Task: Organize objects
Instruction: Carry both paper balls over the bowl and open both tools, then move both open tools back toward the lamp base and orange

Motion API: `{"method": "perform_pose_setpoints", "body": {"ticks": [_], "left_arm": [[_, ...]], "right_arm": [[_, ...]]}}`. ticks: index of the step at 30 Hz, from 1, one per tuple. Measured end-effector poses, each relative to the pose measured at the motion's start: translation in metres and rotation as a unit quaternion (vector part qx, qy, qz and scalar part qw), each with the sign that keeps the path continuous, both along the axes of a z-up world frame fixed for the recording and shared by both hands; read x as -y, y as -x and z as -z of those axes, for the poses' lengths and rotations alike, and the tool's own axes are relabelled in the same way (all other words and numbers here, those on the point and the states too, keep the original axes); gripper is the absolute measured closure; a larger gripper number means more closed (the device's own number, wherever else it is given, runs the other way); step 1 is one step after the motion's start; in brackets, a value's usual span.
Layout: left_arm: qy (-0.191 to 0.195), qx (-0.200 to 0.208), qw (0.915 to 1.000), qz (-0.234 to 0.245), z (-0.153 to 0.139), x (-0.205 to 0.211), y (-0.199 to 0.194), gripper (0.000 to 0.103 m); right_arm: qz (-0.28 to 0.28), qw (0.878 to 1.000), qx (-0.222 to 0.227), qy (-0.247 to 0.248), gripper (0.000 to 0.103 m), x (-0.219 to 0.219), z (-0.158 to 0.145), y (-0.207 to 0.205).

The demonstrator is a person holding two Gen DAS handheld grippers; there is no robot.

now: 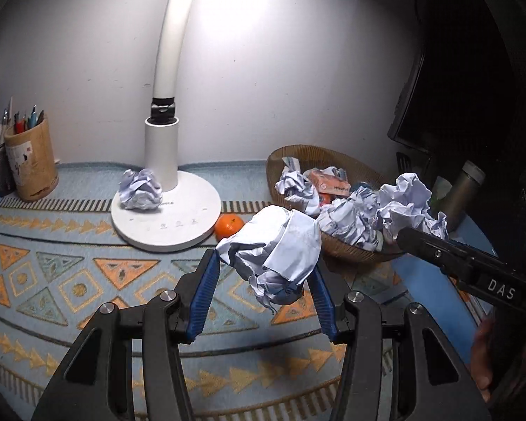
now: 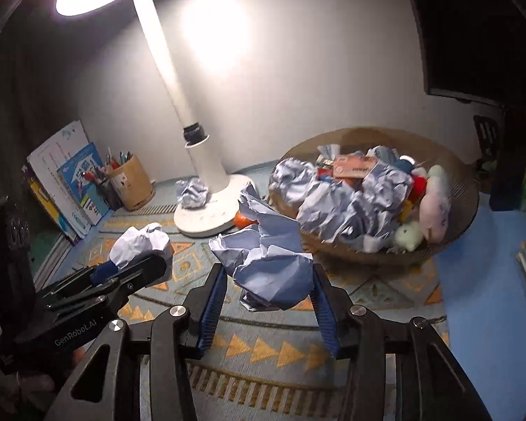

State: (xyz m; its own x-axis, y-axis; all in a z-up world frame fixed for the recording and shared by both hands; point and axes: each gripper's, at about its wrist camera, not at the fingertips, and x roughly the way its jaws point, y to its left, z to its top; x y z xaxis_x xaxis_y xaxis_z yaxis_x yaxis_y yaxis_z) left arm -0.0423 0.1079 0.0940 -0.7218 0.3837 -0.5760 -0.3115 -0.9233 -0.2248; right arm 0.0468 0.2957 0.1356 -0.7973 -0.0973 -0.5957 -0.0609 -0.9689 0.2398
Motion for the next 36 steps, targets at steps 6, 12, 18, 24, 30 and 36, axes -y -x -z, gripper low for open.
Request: {"method": "perform_pose_setpoints", "body": {"ticks": [6,12,18,24,30,36], "left_arm": [[0.008,-0.005,0.9997,0.023,-0.012,-0.056,0.062,0.055],[0.037,-0.028,0.9976,0.051,-0.011,-0.107,0.089,0.045],[0.02,-0.006,0.9983,0.054,0.001,-0.098,0.088,0.021],[0.003,-0.007,0.9996,0.028,-0.004,-0.051,0.055,0.021],[-0.025,-0.02,0.9991,-0.029,-0.02,0.016,0.004,0.021],[-0.028,-0.028,0.9969,-0.068,-0.018,0.077,-0.043,0.021]], "right_arm": [[0.134,0.991,0.01,0.01,0.056,-0.08,-0.016,0.058],[0.144,0.989,0.026,-0.003,0.042,-0.108,-0.019,0.114],[0.131,0.99,0.038,-0.017,0.03,-0.104,-0.01,0.099],[0.113,0.993,0.037,-0.011,0.03,-0.081,-0.005,0.051],[0.063,0.998,0.028,-0.011,0.03,-0.03,-0.013,0.015],[-0.008,1.0,0.02,0.01,0.03,0.024,-0.012,0.002]]}}
